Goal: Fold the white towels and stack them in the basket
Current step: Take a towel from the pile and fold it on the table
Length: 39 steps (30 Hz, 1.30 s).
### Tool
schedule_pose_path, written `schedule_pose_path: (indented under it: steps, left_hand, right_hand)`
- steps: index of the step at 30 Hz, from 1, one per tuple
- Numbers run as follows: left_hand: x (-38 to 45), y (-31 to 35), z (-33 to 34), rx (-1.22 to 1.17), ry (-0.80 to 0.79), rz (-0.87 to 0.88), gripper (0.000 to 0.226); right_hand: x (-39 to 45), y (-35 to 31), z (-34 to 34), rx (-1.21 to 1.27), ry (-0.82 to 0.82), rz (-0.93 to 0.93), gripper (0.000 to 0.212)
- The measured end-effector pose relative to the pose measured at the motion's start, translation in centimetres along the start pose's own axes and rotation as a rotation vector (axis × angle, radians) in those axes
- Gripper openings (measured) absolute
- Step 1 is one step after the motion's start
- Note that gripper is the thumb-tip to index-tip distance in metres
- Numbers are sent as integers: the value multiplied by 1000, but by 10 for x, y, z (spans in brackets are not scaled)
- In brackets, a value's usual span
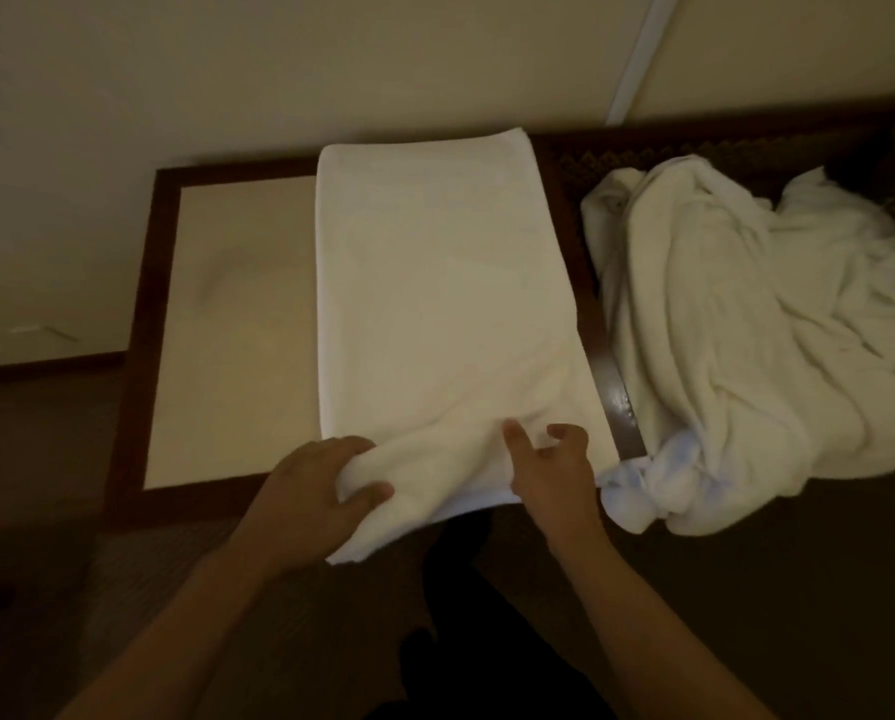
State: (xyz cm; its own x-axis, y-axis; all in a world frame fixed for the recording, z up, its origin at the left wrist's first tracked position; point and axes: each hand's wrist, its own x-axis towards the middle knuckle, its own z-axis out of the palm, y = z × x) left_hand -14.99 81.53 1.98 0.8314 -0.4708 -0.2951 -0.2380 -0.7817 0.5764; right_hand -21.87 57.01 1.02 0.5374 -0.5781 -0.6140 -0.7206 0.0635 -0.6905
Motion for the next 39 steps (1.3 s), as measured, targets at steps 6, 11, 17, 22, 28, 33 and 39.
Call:
schedule_pose_path:
  steps: [6, 11, 17, 22, 28, 33, 39]
  left_hand:
    - [-71, 48, 31, -120, 162, 165, 16]
    - [-123, 94, 65, -125, -102, 325, 34]
    - [-118, 52, 84, -727, -50, -188, 15]
    - [-73, 6, 75, -979, 299, -682, 57]
    - [-56, 1, 85, -838, 240, -612, 42]
    - [-64, -10, 93, -744, 412, -549, 38]
    - [-60, -25, 104, -679, -25, -529, 41]
  right_hand:
    - [-59, 5, -1, 248, -352, 123, 52]
    - [-94, 19, -28, 334, -209, -103, 21]
    - [-81, 62, -75, 232, -64, -74, 24]
    - [-54, 68, -85, 212, -23, -160, 17]
    - [-33, 80, -88, 103, -74, -135, 14]
    - [-12, 92, -91, -10, -16, -204, 17]
    - [6, 90, -88, 6, -52, -180, 14]
